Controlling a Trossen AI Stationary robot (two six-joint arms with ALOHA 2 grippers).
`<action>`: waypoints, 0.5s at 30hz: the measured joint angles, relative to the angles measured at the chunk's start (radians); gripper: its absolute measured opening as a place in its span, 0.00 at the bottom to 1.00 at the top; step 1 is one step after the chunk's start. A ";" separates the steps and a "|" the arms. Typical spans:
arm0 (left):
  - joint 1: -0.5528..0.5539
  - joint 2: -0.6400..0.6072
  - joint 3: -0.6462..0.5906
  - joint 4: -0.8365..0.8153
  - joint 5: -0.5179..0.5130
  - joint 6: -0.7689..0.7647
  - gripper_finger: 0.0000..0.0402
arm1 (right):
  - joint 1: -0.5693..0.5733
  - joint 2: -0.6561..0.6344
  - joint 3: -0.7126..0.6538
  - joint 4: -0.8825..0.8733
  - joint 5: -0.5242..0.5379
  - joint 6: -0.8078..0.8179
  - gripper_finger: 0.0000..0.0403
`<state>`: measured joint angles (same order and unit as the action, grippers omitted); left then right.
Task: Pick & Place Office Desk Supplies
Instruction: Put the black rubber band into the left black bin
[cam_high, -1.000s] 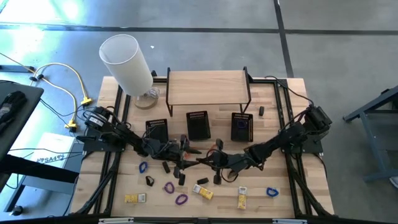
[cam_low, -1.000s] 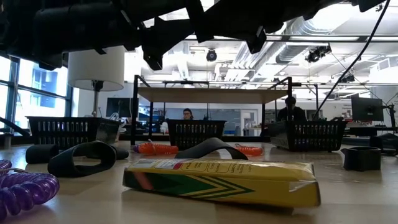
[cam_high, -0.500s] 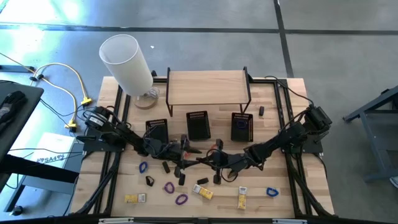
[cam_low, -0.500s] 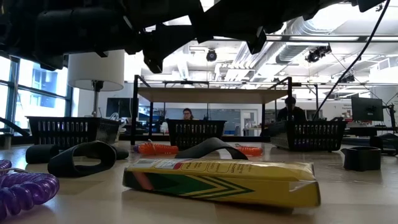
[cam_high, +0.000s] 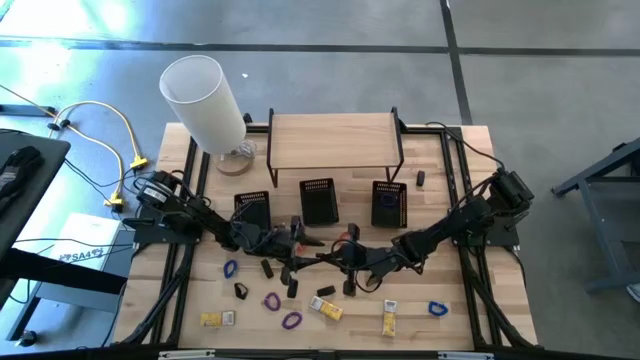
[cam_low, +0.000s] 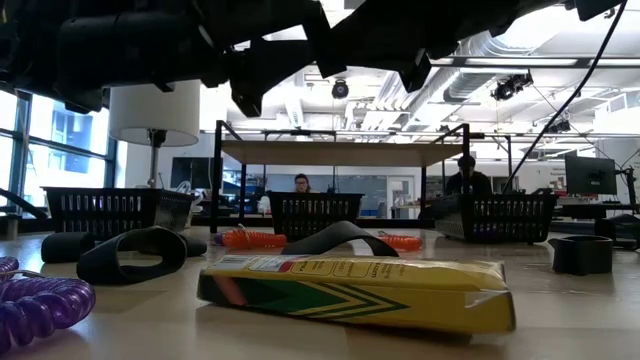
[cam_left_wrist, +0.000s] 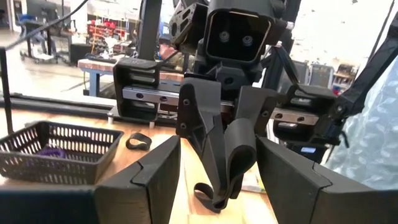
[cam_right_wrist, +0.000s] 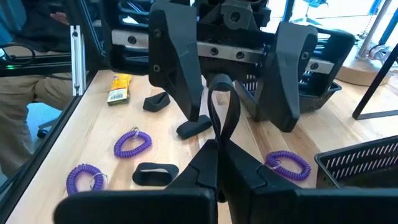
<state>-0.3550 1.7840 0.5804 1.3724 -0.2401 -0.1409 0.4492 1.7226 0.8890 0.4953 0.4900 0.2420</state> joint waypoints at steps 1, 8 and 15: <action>0.000 0.000 0.000 0.000 0.000 0.018 0.50 | 0.000 0.000 0.000 0.000 0.000 0.000 0.01; 0.000 0.000 0.000 0.000 0.000 0.036 0.50 | 0.000 0.000 0.000 -0.003 0.000 0.002 0.01; 0.000 0.000 0.000 0.000 0.000 0.037 0.32 | 0.000 0.000 0.000 -0.021 0.005 0.020 0.01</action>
<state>-0.3553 1.7840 0.5804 1.3727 -0.2405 -0.1040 0.4488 1.7229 0.8890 0.4740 0.4950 0.2619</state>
